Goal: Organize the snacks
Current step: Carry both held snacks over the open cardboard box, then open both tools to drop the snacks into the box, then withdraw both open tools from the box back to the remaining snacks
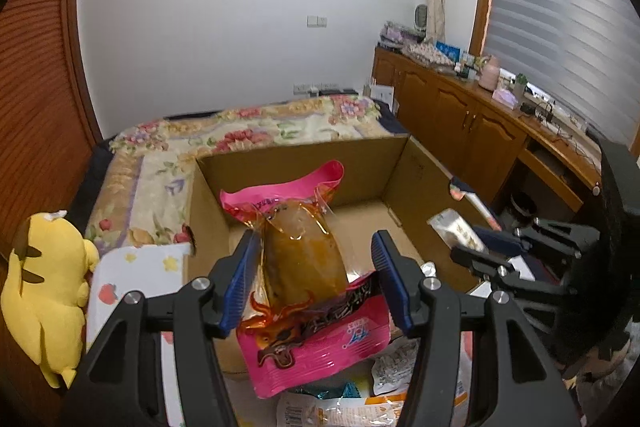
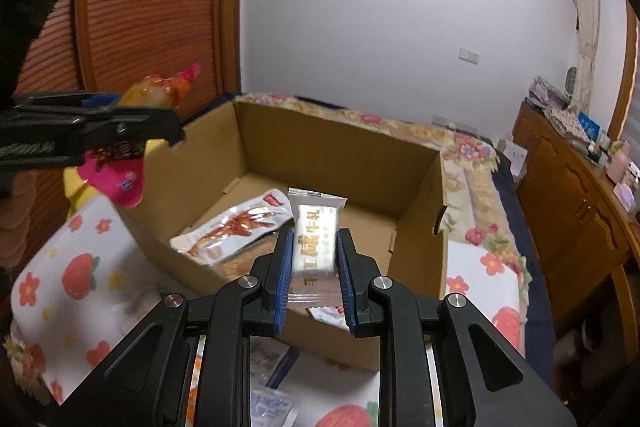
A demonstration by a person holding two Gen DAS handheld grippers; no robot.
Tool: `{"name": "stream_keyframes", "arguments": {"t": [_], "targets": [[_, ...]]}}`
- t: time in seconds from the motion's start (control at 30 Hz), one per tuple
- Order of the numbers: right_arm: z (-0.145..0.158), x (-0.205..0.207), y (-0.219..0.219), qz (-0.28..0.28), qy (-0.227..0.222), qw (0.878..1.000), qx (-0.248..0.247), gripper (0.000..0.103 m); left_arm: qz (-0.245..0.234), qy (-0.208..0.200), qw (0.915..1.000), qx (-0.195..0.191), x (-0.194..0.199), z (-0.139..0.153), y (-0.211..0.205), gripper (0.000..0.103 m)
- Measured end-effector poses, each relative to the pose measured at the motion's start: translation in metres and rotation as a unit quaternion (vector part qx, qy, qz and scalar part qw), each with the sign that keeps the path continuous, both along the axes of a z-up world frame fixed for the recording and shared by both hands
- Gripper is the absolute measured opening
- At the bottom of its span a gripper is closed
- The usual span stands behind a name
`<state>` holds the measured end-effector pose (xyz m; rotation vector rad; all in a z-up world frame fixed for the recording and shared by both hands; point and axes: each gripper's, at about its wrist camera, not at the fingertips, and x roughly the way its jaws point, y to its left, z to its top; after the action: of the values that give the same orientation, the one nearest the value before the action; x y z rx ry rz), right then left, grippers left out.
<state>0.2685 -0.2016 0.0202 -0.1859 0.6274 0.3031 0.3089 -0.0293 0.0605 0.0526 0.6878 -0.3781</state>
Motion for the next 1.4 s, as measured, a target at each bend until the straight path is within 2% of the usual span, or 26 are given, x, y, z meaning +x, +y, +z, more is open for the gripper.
{"name": "stream_keyframes", "arguments": {"t": [0.1,0.27,0.53,0.63,0.83,0.93,0.97,1.0,1.13,1.27,1.4], "targets": [[-0.01,0.019,0.0,-0.012,0.02,1.0,0.0,0.02,0.002,0.007,0.9999,0.011,0.007,-0.012,-0.006,0.057],[-0.017,0.036,-0.009,-0.029,0.043,0.998,0.023,0.02,0.008,0.026,0.9996,-0.005,0.018,-0.028,-0.004,0.057],[-0.03,0.039,-0.014,-0.034,0.062,0.997,0.037,0.02,0.013,0.02,0.9996,-0.013,0.019,-0.036,-0.005,0.061],[-0.036,0.039,-0.018,-0.035,0.067,0.996,0.044,0.02,0.015,0.015,0.9997,-0.013,0.018,-0.036,-0.004,0.067],[-0.036,0.035,-0.022,-0.036,0.057,0.996,0.056,0.024,0.013,-0.018,0.9996,-0.016,-0.002,-0.033,0.006,0.068],[-0.032,0.026,-0.023,-0.025,0.044,0.997,0.066,0.036,0.011,-0.041,0.999,-0.014,-0.017,-0.03,0.009,0.08],[-0.03,0.022,-0.023,-0.022,0.039,0.997,0.069,0.046,0.007,-0.05,0.9987,-0.012,-0.022,-0.029,0.009,0.08],[-0.029,0.02,-0.022,-0.021,0.036,0.997,0.071,0.048,0.003,-0.058,0.9983,-0.009,-0.028,-0.028,0.009,0.08],[-0.02,0.002,-0.018,-0.016,0.012,0.997,0.073,0.048,-0.008,-0.078,0.9969,-0.003,-0.049,-0.022,0.01,0.08],[-0.01,-0.028,-0.021,-0.011,-0.014,0.995,0.099,0.048,-0.011,-0.088,0.9958,-0.025,-0.073,-0.019,0.015,0.081],[-0.007,-0.058,-0.02,0.002,-0.034,0.995,0.097,0.048,-0.015,-0.093,0.9945,-0.045,-0.099,-0.024,0.021,0.085]]}}
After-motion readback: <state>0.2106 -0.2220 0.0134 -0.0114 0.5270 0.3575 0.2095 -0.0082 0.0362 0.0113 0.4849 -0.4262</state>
